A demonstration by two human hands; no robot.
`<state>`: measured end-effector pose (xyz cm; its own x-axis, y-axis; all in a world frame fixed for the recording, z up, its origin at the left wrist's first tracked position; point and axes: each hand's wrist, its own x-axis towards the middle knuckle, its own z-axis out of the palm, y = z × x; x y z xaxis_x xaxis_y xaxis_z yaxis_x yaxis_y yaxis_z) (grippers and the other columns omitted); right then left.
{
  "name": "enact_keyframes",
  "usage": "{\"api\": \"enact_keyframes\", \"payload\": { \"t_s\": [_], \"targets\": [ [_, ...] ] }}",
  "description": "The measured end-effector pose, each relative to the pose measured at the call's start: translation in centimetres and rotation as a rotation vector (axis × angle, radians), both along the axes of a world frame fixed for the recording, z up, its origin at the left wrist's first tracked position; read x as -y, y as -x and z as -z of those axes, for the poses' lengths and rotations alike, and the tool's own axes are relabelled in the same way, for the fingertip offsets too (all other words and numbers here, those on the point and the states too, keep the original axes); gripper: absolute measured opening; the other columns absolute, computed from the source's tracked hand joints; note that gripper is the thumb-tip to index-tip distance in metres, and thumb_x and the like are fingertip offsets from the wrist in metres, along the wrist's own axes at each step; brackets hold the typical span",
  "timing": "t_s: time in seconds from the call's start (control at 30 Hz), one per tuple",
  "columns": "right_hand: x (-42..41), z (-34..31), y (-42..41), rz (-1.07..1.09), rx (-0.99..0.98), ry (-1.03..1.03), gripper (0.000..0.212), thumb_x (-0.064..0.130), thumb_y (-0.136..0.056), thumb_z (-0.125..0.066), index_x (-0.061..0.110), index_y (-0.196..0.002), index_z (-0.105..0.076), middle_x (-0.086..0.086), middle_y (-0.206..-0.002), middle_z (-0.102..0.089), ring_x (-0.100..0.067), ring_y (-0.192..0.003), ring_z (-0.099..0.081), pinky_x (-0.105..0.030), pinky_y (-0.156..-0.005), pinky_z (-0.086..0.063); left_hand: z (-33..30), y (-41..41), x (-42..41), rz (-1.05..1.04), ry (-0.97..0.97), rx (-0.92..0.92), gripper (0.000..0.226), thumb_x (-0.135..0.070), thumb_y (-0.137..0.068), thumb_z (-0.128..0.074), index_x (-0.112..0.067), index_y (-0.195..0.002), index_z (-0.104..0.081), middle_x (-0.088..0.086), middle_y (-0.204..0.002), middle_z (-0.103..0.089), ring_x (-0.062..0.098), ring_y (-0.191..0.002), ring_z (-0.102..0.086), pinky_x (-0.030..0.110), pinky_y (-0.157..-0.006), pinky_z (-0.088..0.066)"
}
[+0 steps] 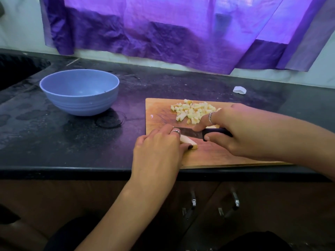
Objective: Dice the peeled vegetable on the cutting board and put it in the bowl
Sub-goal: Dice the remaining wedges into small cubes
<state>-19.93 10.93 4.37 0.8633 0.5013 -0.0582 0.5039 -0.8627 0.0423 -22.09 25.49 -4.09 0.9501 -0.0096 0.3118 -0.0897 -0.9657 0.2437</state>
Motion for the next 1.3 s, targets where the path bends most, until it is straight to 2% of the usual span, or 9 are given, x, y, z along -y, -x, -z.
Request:
{"api": "enact_keyframes", "payload": {
  "t_s": [0.13, 0.3, 0.5, 0.83, 0.93, 1.03, 1.13, 1.23, 1.3],
  "targets": [
    [-0.5, 0.8, 0.3, -0.023, 0.076, 0.032, 0.028, 0.045, -0.087, -0.037, 0.044, -0.112, -0.051, 0.01, -0.095, -0.062, -0.022, -0.088, -0.059, -0.045, -0.077, -0.052, -0.2, 0.2, 0.0, -0.007, -0.046, -0.017, 0.037, -0.055, -0.095, -0.034, -0.026, -0.11, -0.053, -0.01, -0.102, -0.045, 0.015, -0.104, -0.051, 0.028, -0.073, -0.025],
    [-0.3, 1.4, 0.5, -0.046, 0.071, 0.084, 0.022, 0.031, -0.095, -0.046, 0.031, -0.115, -0.055, 0.009, -0.076, -0.045, -0.022, -0.086, -0.056, -0.041, -0.082, -0.05, -0.8, 0.4, 0.4, -0.054, -0.132, -0.064, 0.036, -0.054, -0.096, -0.033, -0.027, -0.111, -0.051, -0.008, -0.115, -0.05, 0.021, -0.103, -0.055, 0.032, -0.069, -0.026],
    [0.4, -0.4, 0.9, -0.057, 0.011, 0.081, 0.025, 0.04, -0.092, -0.049, 0.043, -0.116, -0.053, 0.008, -0.097, -0.059, -0.02, -0.095, -0.058, -0.042, -0.081, -0.052, -0.7, 0.2, 0.4, -0.043, -0.132, -0.075, 0.037, -0.055, -0.096, -0.033, -0.026, -0.106, -0.052, -0.009, -0.112, -0.049, 0.02, -0.101, -0.056, 0.031, -0.068, -0.027],
    [1.4, 1.4, 2.3, -0.042, 0.019, 0.012, 0.025, 0.038, -0.097, -0.042, 0.037, -0.121, -0.049, 0.01, -0.089, -0.052, -0.016, -0.089, -0.055, -0.037, -0.08, -0.051, -1.0, 0.5, 0.2, -0.063, -0.148, -0.078, 0.037, -0.058, -0.094, -0.034, -0.028, -0.107, -0.052, -0.01, -0.114, -0.051, 0.02, -0.1, -0.056, 0.031, -0.066, -0.026],
    [2.3, -0.6, 3.3, -0.048, -0.082, 0.031, 0.028, 0.04, -0.095, -0.042, 0.045, -0.123, -0.046, 0.016, -0.098, -0.053, -0.006, -0.092, -0.053, -0.024, -0.082, -0.048, -0.8, 0.3, 0.1, -0.05, -0.145, -0.073, 0.037, -0.057, -0.095, -0.033, -0.028, -0.109, -0.052, -0.01, -0.116, -0.05, 0.02, -0.102, -0.056, 0.031, -0.067, -0.027],
    [3.2, -0.7, 3.0, 0.015, -0.099, -0.011, 0.026, 0.043, -0.094, -0.042, 0.052, -0.118, -0.045, 0.026, -0.081, -0.045, 0.009, -0.076, -0.043, -0.008, -0.067, -0.039, -0.6, 0.2, 0.1, -0.027, -0.136, -0.059, 0.038, -0.056, -0.096, -0.033, -0.026, -0.109, -0.052, -0.01, -0.115, -0.049, 0.02, -0.101, -0.056, 0.031, -0.069, -0.027],
    [5.7, 2.5, 1.4, -0.002, 0.048, 0.012, 0.02, 0.053, -0.089, -0.044, 0.056, -0.108, -0.045, 0.011, -0.088, -0.06, 0.001, -0.077, -0.048, -0.027, -0.066, -0.044, -0.5, 0.0, -0.1, -0.007, -0.121, -0.044, 0.037, -0.055, -0.096, -0.033, -0.026, -0.108, -0.052, -0.01, -0.113, -0.048, 0.018, -0.1, -0.056, 0.031, -0.07, -0.028],
    [5.8, 5.4, 2.1, -0.089, 0.177, 0.047, 0.02, 0.044, -0.094, -0.037, 0.036, -0.103, -0.053, 0.004, -0.08, -0.061, -0.016, -0.07, -0.054, -0.03, -0.06, -0.037, -0.4, 0.1, 0.0, 0.003, -0.115, -0.036, 0.034, -0.053, -0.096, -0.035, -0.026, -0.107, -0.052, -0.01, -0.113, -0.048, 0.018, -0.1, -0.056, 0.03, -0.068, -0.028],
    [4.3, 5.3, 4.7, -0.048, 0.129, -0.058, 0.032, 0.04, -0.099, -0.024, 0.039, -0.127, -0.04, 0.008, -0.09, -0.061, -0.014, -0.077, -0.057, -0.03, -0.063, -0.039, -0.5, 0.2, 0.0, -0.013, -0.13, -0.026, 0.036, -0.054, -0.096, -0.034, -0.026, -0.108, -0.052, -0.01, -0.113, -0.05, 0.018, -0.101, -0.056, 0.03, -0.067, -0.028]
  ]
}}
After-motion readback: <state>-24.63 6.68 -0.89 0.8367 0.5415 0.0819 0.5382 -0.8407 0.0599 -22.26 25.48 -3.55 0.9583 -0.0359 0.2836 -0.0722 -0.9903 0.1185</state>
